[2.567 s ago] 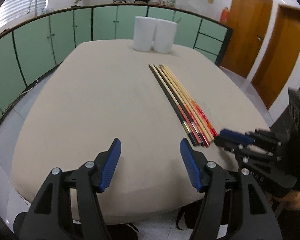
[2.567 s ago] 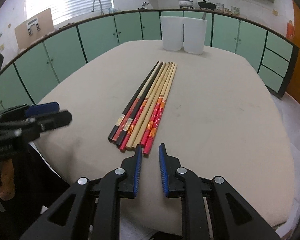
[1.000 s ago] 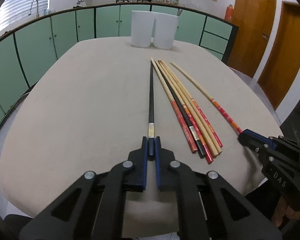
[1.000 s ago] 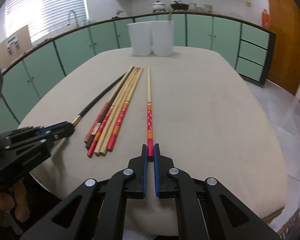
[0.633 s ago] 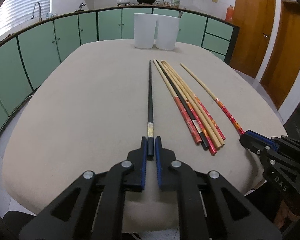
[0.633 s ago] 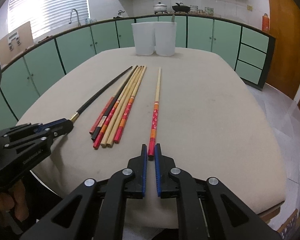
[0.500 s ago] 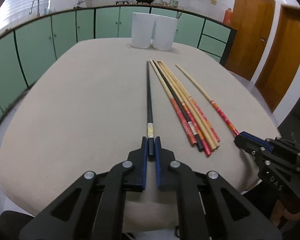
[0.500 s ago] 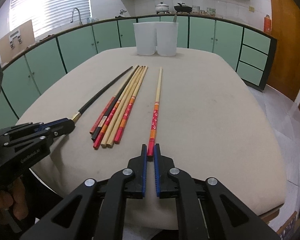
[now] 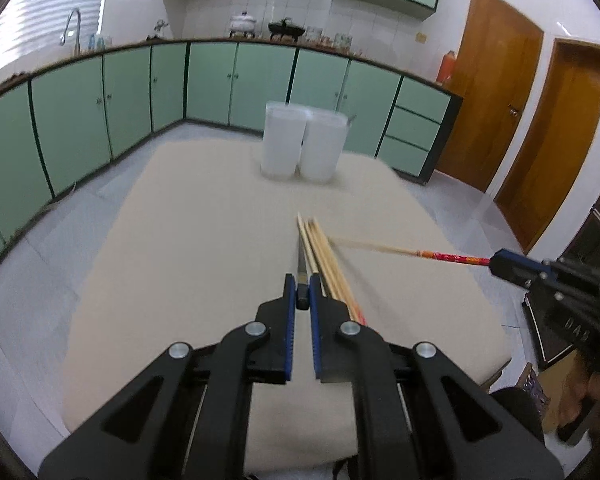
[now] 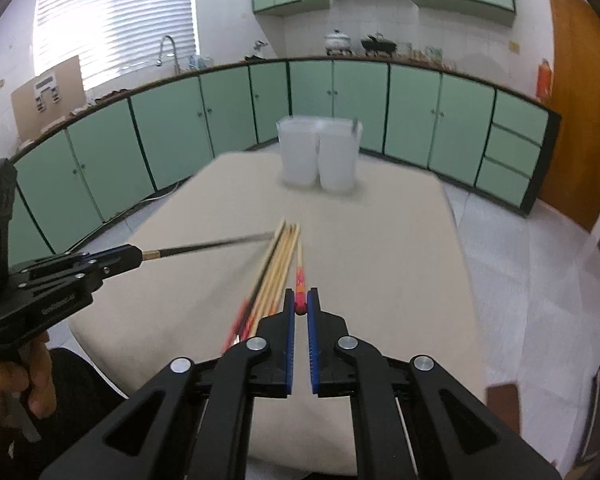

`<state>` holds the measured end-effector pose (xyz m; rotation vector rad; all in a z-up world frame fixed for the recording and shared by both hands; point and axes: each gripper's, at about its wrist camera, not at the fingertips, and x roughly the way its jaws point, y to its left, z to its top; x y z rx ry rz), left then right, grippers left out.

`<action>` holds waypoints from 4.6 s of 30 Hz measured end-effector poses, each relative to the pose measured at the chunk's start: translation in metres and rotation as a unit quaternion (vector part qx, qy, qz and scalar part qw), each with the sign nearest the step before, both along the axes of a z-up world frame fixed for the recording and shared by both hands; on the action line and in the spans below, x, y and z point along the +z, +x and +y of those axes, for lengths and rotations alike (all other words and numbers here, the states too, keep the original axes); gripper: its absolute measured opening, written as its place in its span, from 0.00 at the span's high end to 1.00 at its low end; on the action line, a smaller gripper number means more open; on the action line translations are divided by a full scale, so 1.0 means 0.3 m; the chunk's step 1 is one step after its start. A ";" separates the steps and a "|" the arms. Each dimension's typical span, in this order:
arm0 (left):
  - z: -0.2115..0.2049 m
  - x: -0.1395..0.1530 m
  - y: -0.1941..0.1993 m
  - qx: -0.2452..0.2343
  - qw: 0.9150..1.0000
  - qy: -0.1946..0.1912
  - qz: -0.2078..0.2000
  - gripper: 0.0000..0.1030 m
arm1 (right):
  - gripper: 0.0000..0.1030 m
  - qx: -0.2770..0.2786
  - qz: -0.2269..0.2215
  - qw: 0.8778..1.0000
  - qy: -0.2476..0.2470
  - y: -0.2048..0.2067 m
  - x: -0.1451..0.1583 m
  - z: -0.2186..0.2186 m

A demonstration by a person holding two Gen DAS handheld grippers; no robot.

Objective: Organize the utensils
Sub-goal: 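Carry the red chopstick into the white holder with the right tool while the left carries the black chopstick, then open both tools and withdraw them from the holder toward the chopsticks, then grasp another red-patterned chopstick with the right tool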

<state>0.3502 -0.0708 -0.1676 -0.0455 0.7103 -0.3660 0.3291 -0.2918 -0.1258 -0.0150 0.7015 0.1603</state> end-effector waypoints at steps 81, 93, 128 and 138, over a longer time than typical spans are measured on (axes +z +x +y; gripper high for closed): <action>0.037 0.069 0.255 -0.019 0.998 0.050 -0.031 0.55 | 0.80 0.028 0.022 0.999 0.026 0.146 -0.170 -0.004; 0.028 -0.342 -0.046 -0.027 0.997 0.045 0.049 0.54 | 0.79 0.056 0.055 0.997 -0.007 -0.047 -0.466 0.160; -0.200 -0.407 -0.036 -0.027 0.996 0.076 0.039 0.63 | 0.94 -0.015 0.045 0.997 0.065 -0.026 -0.487 -0.031; -0.174 -0.401 -0.035 -0.028 0.997 0.064 0.030 0.74 | 0.91 0.000 0.035 0.998 0.043 -0.040 -0.485 0.042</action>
